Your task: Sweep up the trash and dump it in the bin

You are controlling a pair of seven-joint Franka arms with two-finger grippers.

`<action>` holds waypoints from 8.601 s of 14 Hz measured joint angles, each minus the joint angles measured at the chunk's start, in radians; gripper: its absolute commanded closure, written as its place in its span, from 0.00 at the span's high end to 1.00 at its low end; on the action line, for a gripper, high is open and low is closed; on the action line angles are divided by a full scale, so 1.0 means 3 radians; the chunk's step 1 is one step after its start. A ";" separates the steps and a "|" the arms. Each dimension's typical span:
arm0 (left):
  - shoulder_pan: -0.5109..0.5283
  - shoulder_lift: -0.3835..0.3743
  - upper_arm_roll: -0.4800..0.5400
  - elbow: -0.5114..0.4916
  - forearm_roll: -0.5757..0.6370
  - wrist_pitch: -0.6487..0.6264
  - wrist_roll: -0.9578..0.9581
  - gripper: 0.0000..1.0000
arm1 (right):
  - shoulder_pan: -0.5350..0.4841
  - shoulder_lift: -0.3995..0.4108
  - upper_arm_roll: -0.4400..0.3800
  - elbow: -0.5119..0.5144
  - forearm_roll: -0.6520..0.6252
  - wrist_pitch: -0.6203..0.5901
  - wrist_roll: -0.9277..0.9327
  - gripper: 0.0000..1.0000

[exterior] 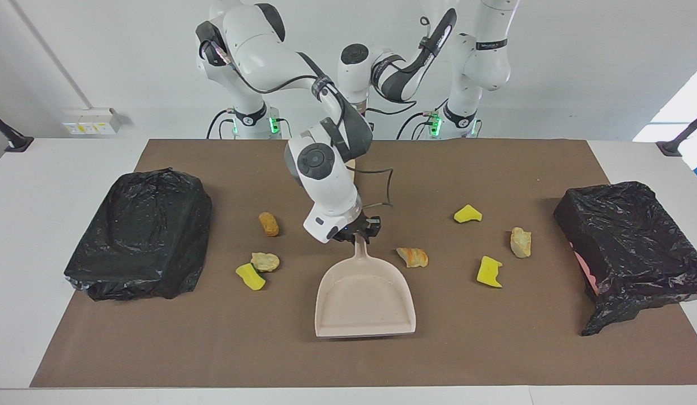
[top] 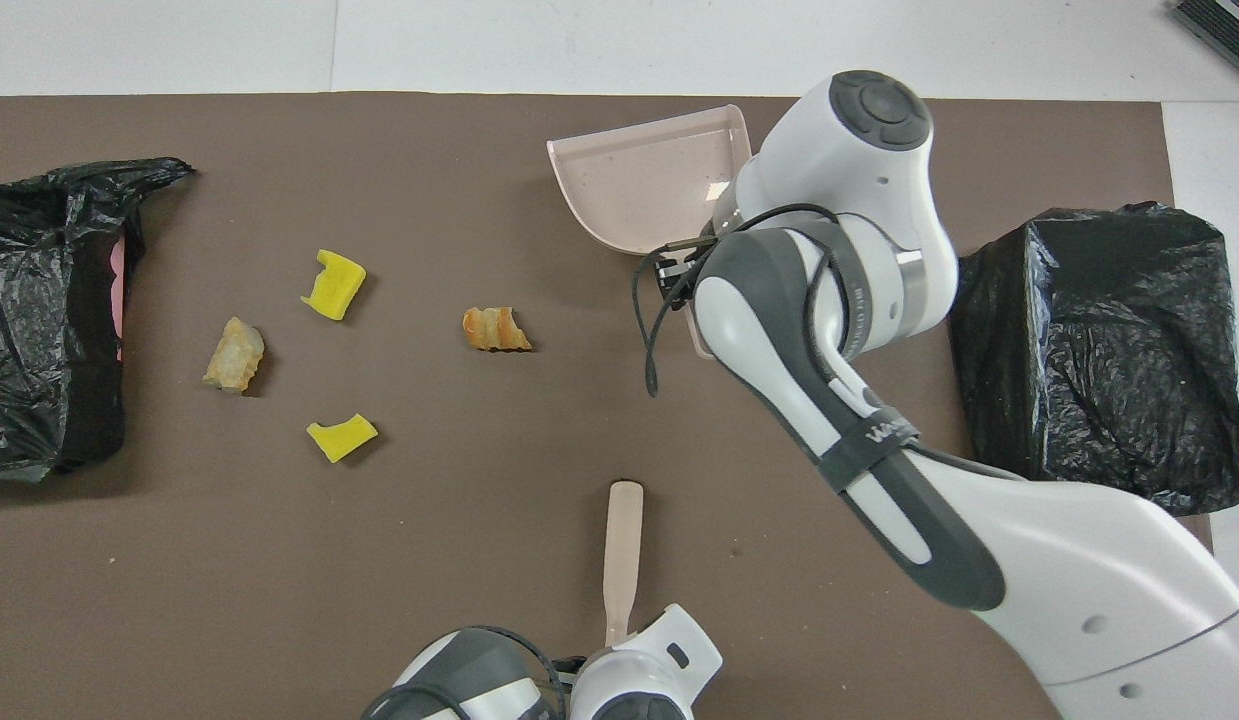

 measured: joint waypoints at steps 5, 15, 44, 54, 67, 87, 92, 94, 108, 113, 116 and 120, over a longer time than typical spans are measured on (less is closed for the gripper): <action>0.0823 -0.0217 0.0047 0.0138 0.0462 -0.0471 0.0308 0.00 | -0.0192 -0.0166 0.0000 -0.0015 -0.0344 -0.0491 -0.1531 0.00; 0.2603 0.0009 0.0063 0.0593 0.0535 -0.0609 0.1361 0.00 | 0.0171 -0.0171 0.0030 -0.0478 -0.0812 -0.0219 -0.2670 0.00; 0.2503 0.0506 -0.0091 0.0607 0.0339 -0.0230 0.2730 0.00 | 0.0530 -0.0192 0.0031 -0.0889 -0.1029 0.0074 -0.2352 0.00; 0.1866 0.0479 -0.0168 0.0796 -0.0099 -0.0319 0.2725 0.00 | 0.0630 -0.0229 0.0033 -0.0889 -0.1053 -0.0179 -0.2167 0.00; 0.2526 0.1122 -0.0066 0.2033 0.0137 -0.0976 0.2868 0.00 | 0.0659 -0.0230 0.0036 -0.0889 -0.1053 -0.0179 -0.2098 0.00; 0.2381 0.1476 -0.0191 0.2147 0.0032 -0.1563 0.3868 0.00 | 0.0705 -0.0247 0.0038 -0.0889 -0.1053 -0.0179 -0.2009 0.00; 0.2098 0.1183 -0.0196 0.2059 -0.0048 -0.1748 0.3553 0.00 | 0.0707 -0.0248 0.0038 -0.0890 -0.1053 -0.0179 -0.2007 0.00; 0.2091 0.1101 -0.0164 0.2028 -0.0046 -0.1926 0.3246 0.00 | 0.0707 -0.0248 0.0038 -0.0890 -0.1053 -0.0179 -0.2007 0.00; 0.2383 -0.0163 -0.0079 0.0245 0.0252 -0.1771 0.0351 0.00 | 0.0709 -0.0248 0.0038 -0.0900 -0.1091 -0.0148 -0.2558 0.00; 0.2520 -0.0137 -0.0062 0.0057 0.0229 -0.1296 0.0377 0.00 | 0.0718 -0.0248 0.0040 -0.0904 -0.1091 -0.0148 -0.2562 0.00; 0.2525 -0.0039 -0.0067 0.0028 0.0057 -0.1004 0.0632 0.00 | 0.0753 -0.0249 0.0041 -0.0905 -0.1091 -0.0148 -0.2562 0.00; 0.2509 0.0093 -0.0090 0.0028 -0.0031 -0.0795 0.1133 0.00 | 0.0760 -0.0250 0.0041 -0.0905 -0.1091 -0.0148 -0.2562 0.00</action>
